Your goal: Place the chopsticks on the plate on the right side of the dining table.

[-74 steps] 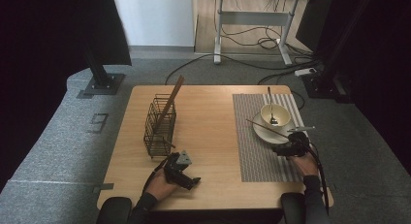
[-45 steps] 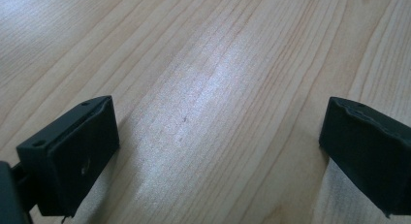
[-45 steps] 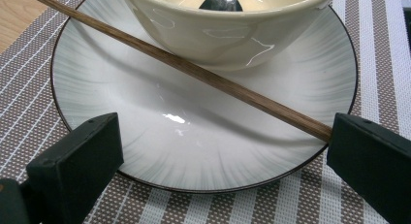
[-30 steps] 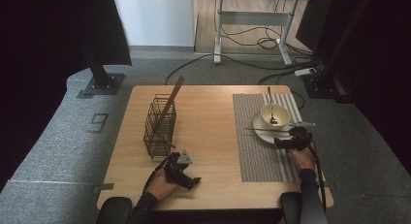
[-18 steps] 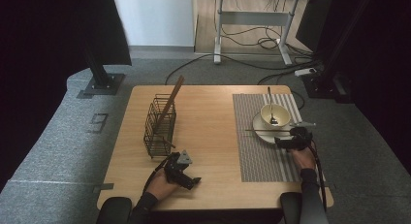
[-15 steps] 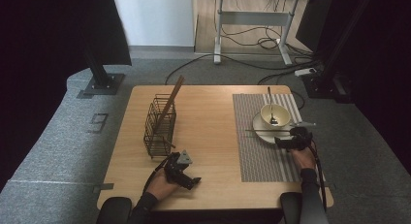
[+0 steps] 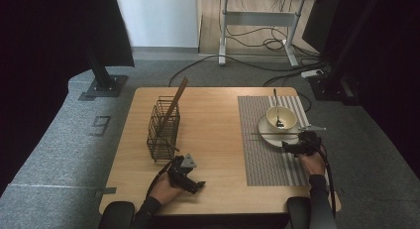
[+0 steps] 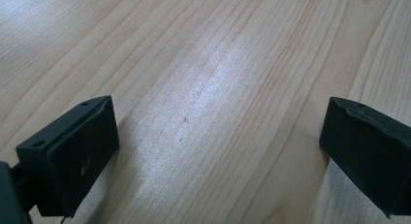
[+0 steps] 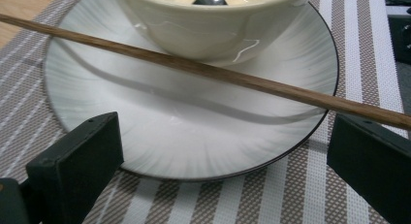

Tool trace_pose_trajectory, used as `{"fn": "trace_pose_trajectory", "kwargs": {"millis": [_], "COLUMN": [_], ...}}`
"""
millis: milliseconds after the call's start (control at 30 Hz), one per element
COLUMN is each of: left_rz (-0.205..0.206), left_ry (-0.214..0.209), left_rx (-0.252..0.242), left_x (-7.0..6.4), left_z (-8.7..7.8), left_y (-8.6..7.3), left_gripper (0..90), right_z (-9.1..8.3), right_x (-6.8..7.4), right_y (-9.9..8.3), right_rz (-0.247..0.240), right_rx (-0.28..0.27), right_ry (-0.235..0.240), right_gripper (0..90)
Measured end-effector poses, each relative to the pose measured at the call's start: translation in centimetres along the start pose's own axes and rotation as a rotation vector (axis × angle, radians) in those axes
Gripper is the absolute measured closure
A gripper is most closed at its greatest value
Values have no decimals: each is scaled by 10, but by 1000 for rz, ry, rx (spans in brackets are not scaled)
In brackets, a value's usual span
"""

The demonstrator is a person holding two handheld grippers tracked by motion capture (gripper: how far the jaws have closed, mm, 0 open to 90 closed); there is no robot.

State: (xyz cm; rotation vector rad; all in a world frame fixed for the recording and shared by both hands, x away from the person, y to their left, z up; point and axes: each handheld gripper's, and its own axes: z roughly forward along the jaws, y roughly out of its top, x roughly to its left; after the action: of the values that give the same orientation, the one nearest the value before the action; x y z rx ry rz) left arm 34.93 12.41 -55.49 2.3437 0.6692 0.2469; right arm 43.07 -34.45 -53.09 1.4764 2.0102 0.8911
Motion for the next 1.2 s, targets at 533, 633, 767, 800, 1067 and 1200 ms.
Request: {"fn": "trace_pose_trajectory", "kwargs": {"millis": [533,633,767,800,1067,1200], "left_rz": [0,0,0,-1,-3,-5], "left_ry": [0,0,0,1,4,4], "left_rx": [-1,-1,-1,-1,-1,-1], "left_x": [0,0,0,0,0,-1], "left_z": [0,0,0,0,0,0], "left_y": [0,0,0,0,0,0], "left_gripper": [0,0,0,0,0,0], "right_z": [-28,-33,-40,-42,-58,-65], "right_x": [18,22,30,31,50,61], "right_y": [-17,-21,-25,-25,-24,-24], "right_rz": [-52,-61,-90,-90,-125,-139], "right_rx": [-3,4,8,9,-16,-16], "right_ry": [52,71,106,112,165,198], "right_gripper": [0,0,0,0,0,0]}}
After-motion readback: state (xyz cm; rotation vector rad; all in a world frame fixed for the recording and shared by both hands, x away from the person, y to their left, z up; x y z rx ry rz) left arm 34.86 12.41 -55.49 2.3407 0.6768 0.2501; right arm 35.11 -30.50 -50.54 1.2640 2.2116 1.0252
